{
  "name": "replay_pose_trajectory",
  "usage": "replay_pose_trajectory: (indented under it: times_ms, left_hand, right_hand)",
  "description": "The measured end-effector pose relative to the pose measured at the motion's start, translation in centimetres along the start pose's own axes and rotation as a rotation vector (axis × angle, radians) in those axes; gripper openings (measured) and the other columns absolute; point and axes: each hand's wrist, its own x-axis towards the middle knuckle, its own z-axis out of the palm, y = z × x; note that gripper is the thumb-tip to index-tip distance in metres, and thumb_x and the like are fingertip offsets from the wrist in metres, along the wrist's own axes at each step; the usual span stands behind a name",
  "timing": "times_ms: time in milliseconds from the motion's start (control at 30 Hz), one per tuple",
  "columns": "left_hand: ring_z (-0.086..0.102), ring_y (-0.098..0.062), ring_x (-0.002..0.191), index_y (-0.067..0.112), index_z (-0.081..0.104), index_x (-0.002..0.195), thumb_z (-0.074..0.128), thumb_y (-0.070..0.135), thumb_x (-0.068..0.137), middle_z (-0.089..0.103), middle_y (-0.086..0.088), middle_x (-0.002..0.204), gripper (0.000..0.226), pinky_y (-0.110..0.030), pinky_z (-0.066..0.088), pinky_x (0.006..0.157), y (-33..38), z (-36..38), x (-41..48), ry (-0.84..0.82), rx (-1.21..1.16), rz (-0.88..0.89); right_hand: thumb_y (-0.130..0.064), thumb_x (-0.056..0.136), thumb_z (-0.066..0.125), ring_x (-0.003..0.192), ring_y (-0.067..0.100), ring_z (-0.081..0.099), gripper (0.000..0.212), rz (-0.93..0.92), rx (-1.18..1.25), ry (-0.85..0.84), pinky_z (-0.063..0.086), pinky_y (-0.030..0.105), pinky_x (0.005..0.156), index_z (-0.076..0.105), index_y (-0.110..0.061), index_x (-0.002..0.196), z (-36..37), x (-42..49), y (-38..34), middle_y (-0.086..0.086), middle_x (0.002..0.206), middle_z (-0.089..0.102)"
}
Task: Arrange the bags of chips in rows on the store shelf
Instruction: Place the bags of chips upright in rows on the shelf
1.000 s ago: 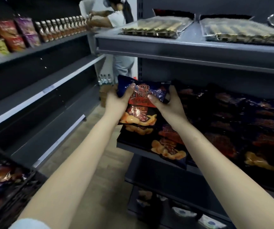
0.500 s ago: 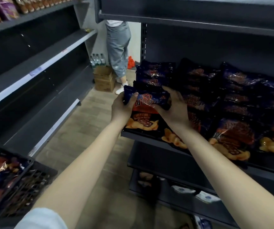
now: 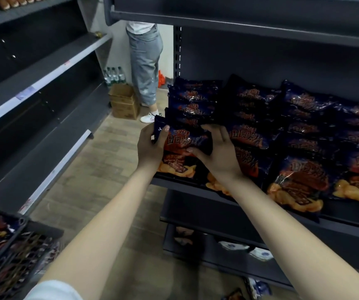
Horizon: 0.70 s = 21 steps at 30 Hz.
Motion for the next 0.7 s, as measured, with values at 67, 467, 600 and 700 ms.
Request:
replay_pose_trajectory:
  times_ms: [67, 467, 600, 700]
  left_hand:
    - [0.058, -0.013, 0.102, 0.039, 0.058, 0.099, 0.051, 0.046, 0.091, 0.062, 0.005, 0.105, 0.013, -0.036, 0.048, 0.091, -0.6, 0.1, -0.5, 0.008, -0.021, 0.004]
    - [0.055, 0.015, 0.085, 0.023, 0.056, 0.113, 0.051, 0.034, 0.094, 0.061, 0.019, 0.096, 0.023, -0.004, 0.041, 0.074, 0.0, 0.1, -1.0, 0.018, -0.076, -0.005]
    - [0.056, 0.005, 0.090, 0.022, 0.052, 0.118, 0.051, 0.033, 0.094, 0.059, 0.016, 0.098, 0.027, -0.009, 0.045, 0.078, 0.2, -0.4, -1.5, 0.056, -0.059, -0.003]
    - [0.057, -0.007, 0.101, 0.018, 0.050, 0.126, 0.046, 0.034, 0.096, 0.060, 0.009, 0.108, 0.034, -0.020, 0.048, 0.087, 0.5, -0.8, -1.7, 0.095, -0.073, -0.018]
  right_hand:
    - [-0.035, 0.075, 0.076, 0.114, 0.027, 0.052, 0.064, -0.007, -0.029, -0.024, 0.037, 0.022, 0.097, 0.052, -0.004, 0.124, 0.3, -0.1, 0.2, 0.015, 0.121, 0.051]
    - [-0.051, 0.070, 0.069, 0.121, 0.033, 0.049, 0.090, -0.029, -0.107, -0.061, 0.040, 0.033, 0.099, 0.038, -0.004, 0.140, 0.1, -0.1, 0.3, 0.020, 0.127, 0.050]
    - [-0.051, 0.069, 0.070, 0.123, 0.033, 0.048, 0.094, -0.053, -0.046, -0.030, 0.036, 0.029, 0.100, 0.035, -0.003, 0.141, -0.8, -0.5, -0.1, 0.020, 0.130, 0.049]
    - [-0.054, 0.075, 0.061, 0.121, 0.030, 0.051, 0.085, -0.107, -0.003, 0.029, 0.042, 0.030, 0.101, 0.039, -0.002, 0.139, -1.7, -0.5, -0.5, 0.019, 0.127, 0.051]
